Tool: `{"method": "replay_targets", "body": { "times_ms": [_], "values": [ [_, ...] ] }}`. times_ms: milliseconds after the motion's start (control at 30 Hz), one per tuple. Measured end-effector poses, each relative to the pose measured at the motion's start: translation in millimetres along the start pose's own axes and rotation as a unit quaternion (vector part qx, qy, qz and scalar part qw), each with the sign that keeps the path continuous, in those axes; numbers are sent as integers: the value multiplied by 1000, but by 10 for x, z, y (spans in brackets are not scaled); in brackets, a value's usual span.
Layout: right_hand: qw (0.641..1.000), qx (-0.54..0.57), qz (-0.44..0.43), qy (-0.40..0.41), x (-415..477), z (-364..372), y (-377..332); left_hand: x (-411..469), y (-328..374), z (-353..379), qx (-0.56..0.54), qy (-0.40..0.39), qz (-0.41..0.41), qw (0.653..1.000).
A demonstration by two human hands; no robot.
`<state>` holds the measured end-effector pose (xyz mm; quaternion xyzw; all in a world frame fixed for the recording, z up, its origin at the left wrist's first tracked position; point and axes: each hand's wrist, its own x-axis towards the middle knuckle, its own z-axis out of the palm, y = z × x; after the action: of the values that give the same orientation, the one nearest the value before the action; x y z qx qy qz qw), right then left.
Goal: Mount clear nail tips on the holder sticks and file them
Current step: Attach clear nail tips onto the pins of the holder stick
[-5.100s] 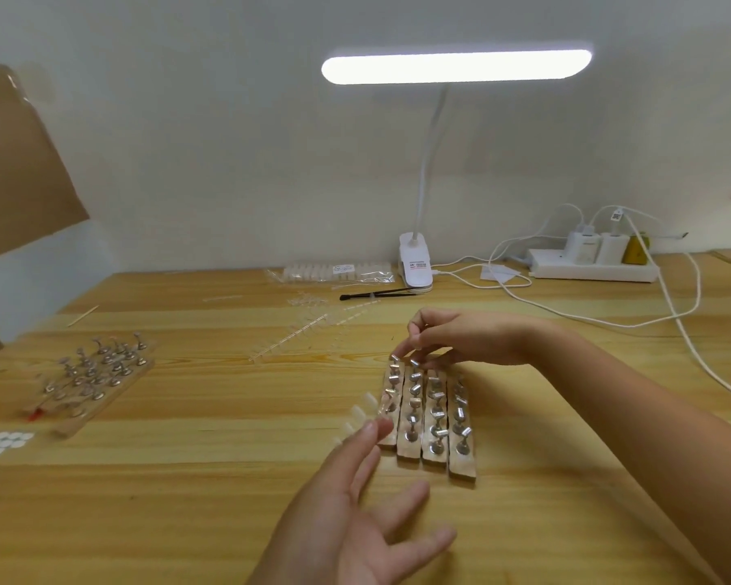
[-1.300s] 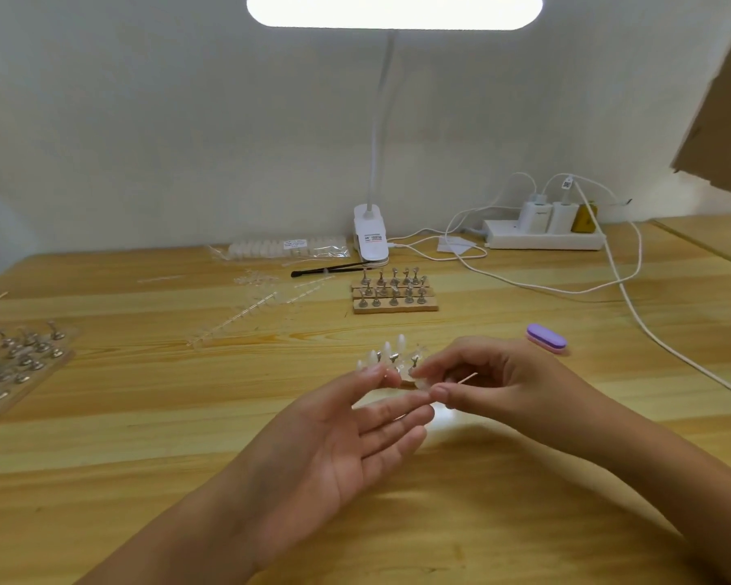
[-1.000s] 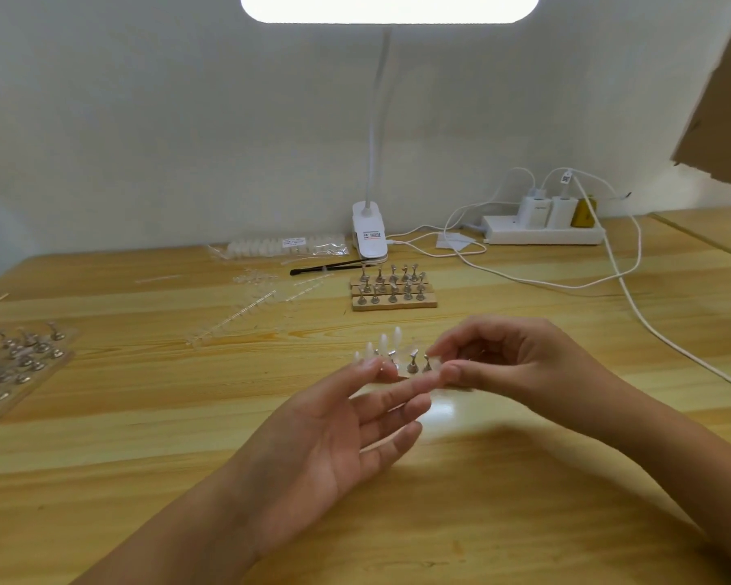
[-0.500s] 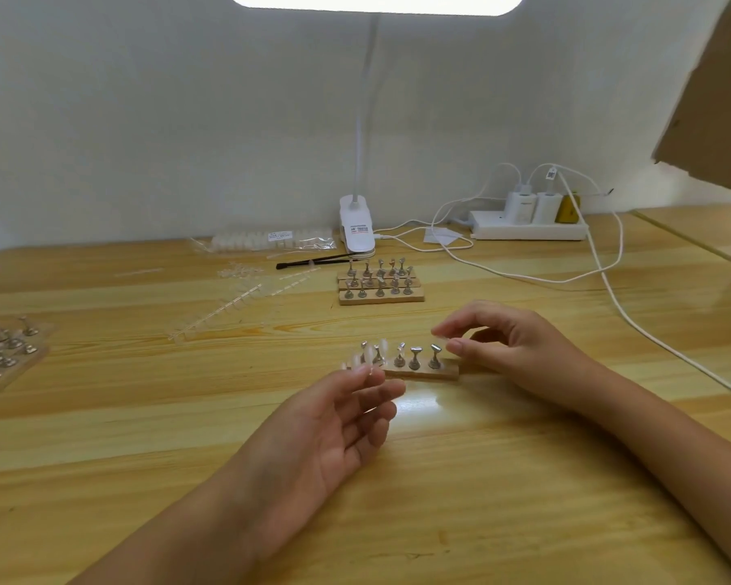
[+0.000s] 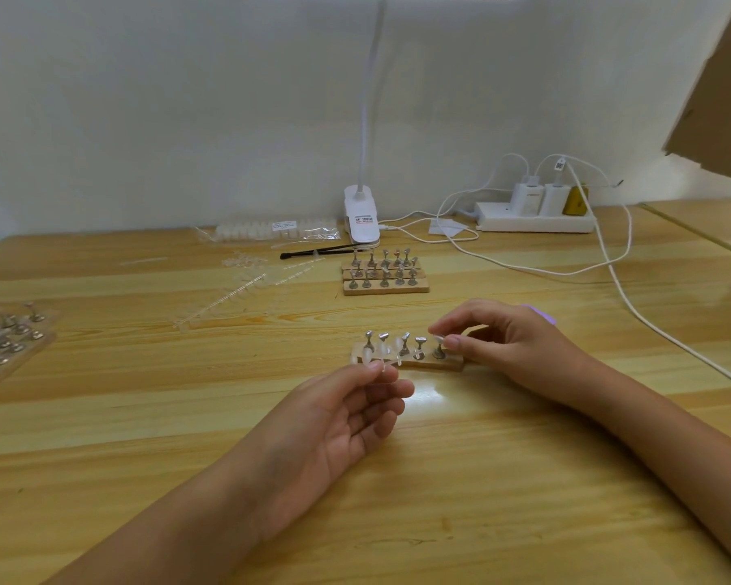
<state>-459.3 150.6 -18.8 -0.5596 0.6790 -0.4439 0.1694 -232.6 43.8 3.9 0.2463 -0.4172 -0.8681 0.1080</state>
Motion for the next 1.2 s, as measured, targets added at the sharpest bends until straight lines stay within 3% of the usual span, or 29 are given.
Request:
{"method": "replay_targets", "body": {
  "times_ms": [200,333,467,633,800,867,933,967,1033,1067,1100,1200],
  "values": [
    [999,-50,-8,6,-6,3,-24,-9,-17,-5,32,0,15,999],
    [999,-4,7,37,-68,21,-185,-26,-44,3,86,-23,49,995],
    [995,42,-40,76,-132,91,-449,-45,-66,11,125,-52,65,989],
    [991,-67,-102,53,-197,217,-626,-35,-69,7,136,-60,57,987],
    [935,-230,-263,59,-239,192,-709,-33,-31,-20,111,-64,26,991],
    [934,-230,-270,49,-250,217,-719,-45,-47,-21,136,-62,50,988],
    [980,-108,-157,54,-253,240,-767,-53,-104,-25,263,-25,161,951],
    [997,3,-63,44,-250,233,-802,-60,-132,-32,348,-2,253,903],
    [965,246,86,12,-209,196,-815,-102,-141,-37,482,0,403,778],
    [940,318,122,14,-189,167,-802,-111,-148,-46,512,-13,437,740],
    [930,341,135,21,-176,137,-800,-121,-150,-38,505,-34,426,750],
    [962,244,120,10,-184,112,-810,-173,-82,27,316,-132,276,898]
  ]
}}
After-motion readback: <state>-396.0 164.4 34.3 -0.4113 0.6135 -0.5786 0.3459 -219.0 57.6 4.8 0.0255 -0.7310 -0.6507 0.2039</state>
